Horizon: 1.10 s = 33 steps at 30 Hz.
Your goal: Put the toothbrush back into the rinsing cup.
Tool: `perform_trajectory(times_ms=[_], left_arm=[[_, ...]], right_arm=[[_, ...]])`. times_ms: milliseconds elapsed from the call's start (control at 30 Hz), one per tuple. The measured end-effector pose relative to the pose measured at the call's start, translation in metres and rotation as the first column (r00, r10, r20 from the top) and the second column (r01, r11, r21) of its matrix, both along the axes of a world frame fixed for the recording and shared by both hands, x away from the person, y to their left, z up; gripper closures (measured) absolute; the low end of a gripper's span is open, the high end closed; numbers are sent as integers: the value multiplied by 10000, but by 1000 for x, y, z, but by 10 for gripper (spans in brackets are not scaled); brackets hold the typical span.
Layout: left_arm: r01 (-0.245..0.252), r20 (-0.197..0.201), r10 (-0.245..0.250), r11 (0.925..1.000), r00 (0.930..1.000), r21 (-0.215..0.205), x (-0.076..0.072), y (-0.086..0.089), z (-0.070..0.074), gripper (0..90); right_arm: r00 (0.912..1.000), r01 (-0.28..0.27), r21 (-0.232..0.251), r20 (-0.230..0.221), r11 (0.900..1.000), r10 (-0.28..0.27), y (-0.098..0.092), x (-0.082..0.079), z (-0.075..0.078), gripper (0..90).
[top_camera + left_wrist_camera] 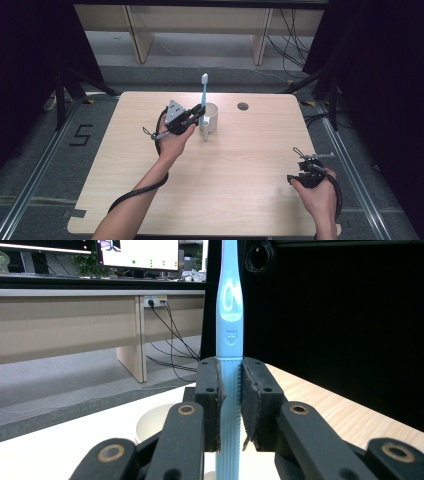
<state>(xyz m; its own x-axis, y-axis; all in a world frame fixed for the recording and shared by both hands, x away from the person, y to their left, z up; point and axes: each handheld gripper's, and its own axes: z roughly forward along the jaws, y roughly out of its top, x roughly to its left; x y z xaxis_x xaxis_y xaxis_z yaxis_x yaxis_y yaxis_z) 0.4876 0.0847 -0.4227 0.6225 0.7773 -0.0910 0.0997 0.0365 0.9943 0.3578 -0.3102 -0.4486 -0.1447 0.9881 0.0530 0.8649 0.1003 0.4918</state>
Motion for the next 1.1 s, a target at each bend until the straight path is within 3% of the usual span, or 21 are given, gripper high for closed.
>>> perform_trajectory(times_ms=[233, 400, 533, 567, 800, 833, 867, 933, 1000, 1067, 1100], left_arm=[[-12, 40, 12, 9999, 10000, -104, 2, -2, 1, 786], [1, 84, 1, 9998, 10000, -218, 4, -5, 1, 786], [-12, 74, 14, 9997, 10000, -255, 6, -6, 0, 785], [-4, 67, 5, 9997, 10000, -238, 7, -6, 0, 785], [12, 55, -11, 9996, 10000, -269, 9, -11, -1, 785], [15, 58, -13, 9996, 10000, -265, 9, -11, -1, 785], [8, 48, -7, 9996, 10000, -268, 10, -11, -1, 785], [-14, 64, 16, 9997, 10000, -237, 10, -12, -1, 785], [-38, 60, 40, 9997, 10000, -251, 11, -13, -1, 785], [-63, 53, 64, 9997, 10000, -239, 11, -13, -2, 785], [-79, 56, 80, 9997, 10000, -250, 11, -14, -2, 785]], right_arm=[[10000, -55, 51, 3, 10000, 55, 0, 0, 0, 540], [9991, 396, 168, -180, 9991, -393, 3, -1, 0, 540], [9997, 223, 174, -124, 9996, -221, 2, -1, 0, 540], [9999, -127, 29, 10, 9999, 127, -1, 1, -1, 540], [10000, -62, 86, 2, 9999, 62, 0, 0, -1, 540], [10000, -43, 82, 13, 10000, 43, 0, 0, -1, 540], [9991, 390, 185, -176, 9991, -387, 3, -1, 0, 540], [10000, 90, -18, 8, 10000, -90, 0, 0, -1, 540], [9992, 369, 164, -168, 9992, -367, 3, -1, 0, 540], [9997, -240, -44, 86, 9997, 241, -2, 1, -1, 540], [9996, -262, -75, 77, 9996, 263, -2, 1, -1, 540]])
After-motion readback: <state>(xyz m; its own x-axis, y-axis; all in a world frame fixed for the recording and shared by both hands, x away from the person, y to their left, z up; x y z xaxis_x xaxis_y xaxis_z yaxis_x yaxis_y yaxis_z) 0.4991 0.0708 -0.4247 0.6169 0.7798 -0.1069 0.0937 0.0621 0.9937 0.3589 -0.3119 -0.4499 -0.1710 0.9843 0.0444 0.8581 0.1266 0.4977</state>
